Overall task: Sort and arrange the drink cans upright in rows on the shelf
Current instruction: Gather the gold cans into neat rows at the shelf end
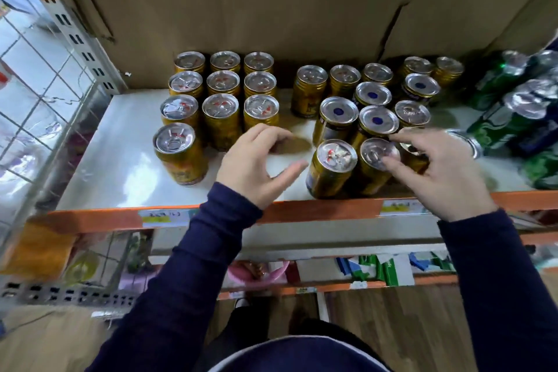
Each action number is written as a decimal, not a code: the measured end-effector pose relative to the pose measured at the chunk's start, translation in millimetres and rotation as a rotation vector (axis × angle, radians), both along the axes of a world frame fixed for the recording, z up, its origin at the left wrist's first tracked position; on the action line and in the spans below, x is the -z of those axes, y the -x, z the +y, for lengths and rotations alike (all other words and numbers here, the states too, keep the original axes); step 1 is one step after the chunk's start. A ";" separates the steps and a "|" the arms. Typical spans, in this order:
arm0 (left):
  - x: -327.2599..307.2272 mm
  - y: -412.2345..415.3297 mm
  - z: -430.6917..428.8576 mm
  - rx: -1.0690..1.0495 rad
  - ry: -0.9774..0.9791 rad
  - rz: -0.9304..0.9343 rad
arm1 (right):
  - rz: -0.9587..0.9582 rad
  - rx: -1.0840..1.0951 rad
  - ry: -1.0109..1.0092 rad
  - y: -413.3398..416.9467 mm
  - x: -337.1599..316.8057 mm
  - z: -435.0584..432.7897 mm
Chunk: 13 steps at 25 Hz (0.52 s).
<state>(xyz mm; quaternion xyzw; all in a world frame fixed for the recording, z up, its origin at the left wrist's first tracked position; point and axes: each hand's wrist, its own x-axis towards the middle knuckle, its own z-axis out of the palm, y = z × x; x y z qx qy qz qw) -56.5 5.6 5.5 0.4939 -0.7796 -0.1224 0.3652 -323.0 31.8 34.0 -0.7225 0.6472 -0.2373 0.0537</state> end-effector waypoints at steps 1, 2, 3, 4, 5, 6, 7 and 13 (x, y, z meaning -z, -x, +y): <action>2.2 18.7 1.8 0.050 -0.097 -0.034 | 0.051 -0.079 -0.037 7.8 0.7 -0.3; 5.0 34.8 2.3 0.089 -0.180 -0.059 | 0.101 -0.150 -0.085 14.5 1.4 -2.5; 6.5 48.4 2.3 0.109 -0.244 -0.068 | 0.159 -0.208 -0.123 18.7 2.3 -5.9; 7.1 58.0 1.1 0.109 -0.280 -0.067 | 0.218 -0.245 -0.145 20.1 3.7 -11.1; 7.1 63.6 -0.9 0.093 -0.280 -0.068 | 0.271 -0.262 -0.142 18.3 4.1 -16.3; 6.0 66.2 -3.1 0.065 -0.258 -0.077 | 0.307 -0.262 -0.129 17.0 4.1 -22.0; 3.3 65.4 -5.2 0.030 -0.234 -0.101 | 0.337 -0.260 -0.117 15.5 2.4 -26.8; -24.9 14.3 -10.7 -0.288 -0.183 -0.331 | 0.242 -0.388 -0.126 -6.7 -8.5 -39.8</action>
